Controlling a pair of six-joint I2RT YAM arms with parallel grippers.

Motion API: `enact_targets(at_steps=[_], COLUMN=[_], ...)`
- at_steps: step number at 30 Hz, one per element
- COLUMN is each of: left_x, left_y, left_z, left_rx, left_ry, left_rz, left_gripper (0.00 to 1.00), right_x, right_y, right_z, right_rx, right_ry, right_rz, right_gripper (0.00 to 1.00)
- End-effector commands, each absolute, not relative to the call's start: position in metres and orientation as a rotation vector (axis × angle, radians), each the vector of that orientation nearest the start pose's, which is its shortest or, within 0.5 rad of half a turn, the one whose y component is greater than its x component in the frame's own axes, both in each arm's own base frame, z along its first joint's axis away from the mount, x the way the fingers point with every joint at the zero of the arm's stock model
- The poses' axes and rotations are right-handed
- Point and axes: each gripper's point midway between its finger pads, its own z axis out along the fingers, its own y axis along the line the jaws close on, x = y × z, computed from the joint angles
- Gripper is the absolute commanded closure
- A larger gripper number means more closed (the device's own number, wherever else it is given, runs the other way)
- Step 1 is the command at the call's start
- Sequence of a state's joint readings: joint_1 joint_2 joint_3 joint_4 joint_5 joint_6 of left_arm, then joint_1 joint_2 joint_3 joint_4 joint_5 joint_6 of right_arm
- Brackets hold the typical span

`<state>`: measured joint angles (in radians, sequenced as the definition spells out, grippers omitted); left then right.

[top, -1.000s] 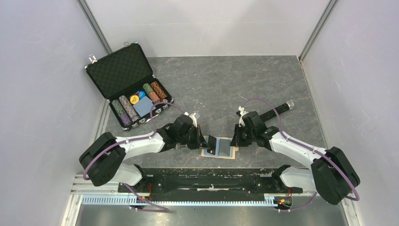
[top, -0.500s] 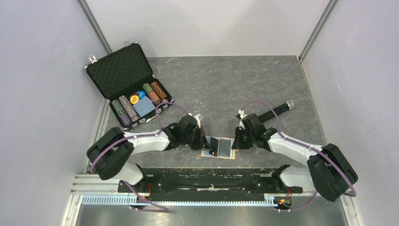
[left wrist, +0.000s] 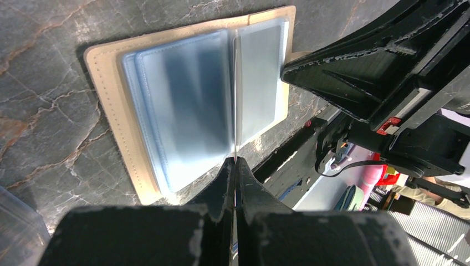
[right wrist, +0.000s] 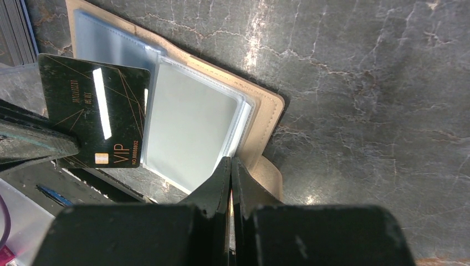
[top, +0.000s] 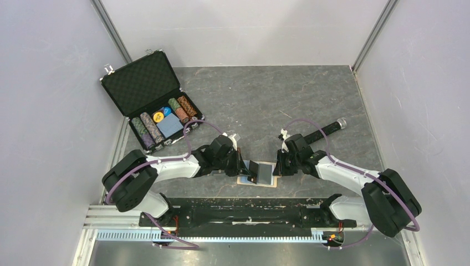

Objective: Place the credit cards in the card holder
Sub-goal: Insert the credit card into the card slot.

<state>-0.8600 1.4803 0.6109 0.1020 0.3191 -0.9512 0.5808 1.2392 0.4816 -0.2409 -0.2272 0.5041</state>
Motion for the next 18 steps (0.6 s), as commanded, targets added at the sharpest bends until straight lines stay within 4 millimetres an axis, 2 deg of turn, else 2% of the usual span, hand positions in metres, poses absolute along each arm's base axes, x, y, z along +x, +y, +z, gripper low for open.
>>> enact_targets(at_steps=[1, 6, 11, 18], left_x=[0.175, 0.175, 0.176, 0.178], left_y=[-0.338, -0.34, -0.337, -0.322], left_z=[0.07, 0.067, 0.055, 0.054], left_rx=[0.094, 0.105, 0.132, 0.109], left_ry=[2.56, 2.56, 2.608, 2.608], left_rz=[-1.213, -1.21, -1.141, -1.049], left_gripper=[0.98, 0.98, 0.98, 0.98], right_x=[0.175, 0.171, 0.172, 0.176], right_y=[0.183, 0.187, 0.185, 0.183], right_z=[0.004, 0.002, 0.001, 0.002], right_rx=[-0.206, -0.192, -0.209, -0.211], right_ry=[2.694, 2.695, 2.708, 2.708], right_rz=[0.64, 0.684, 0.656, 0.622], right_gripper=[1.0, 1.0, 1.0, 1.0])
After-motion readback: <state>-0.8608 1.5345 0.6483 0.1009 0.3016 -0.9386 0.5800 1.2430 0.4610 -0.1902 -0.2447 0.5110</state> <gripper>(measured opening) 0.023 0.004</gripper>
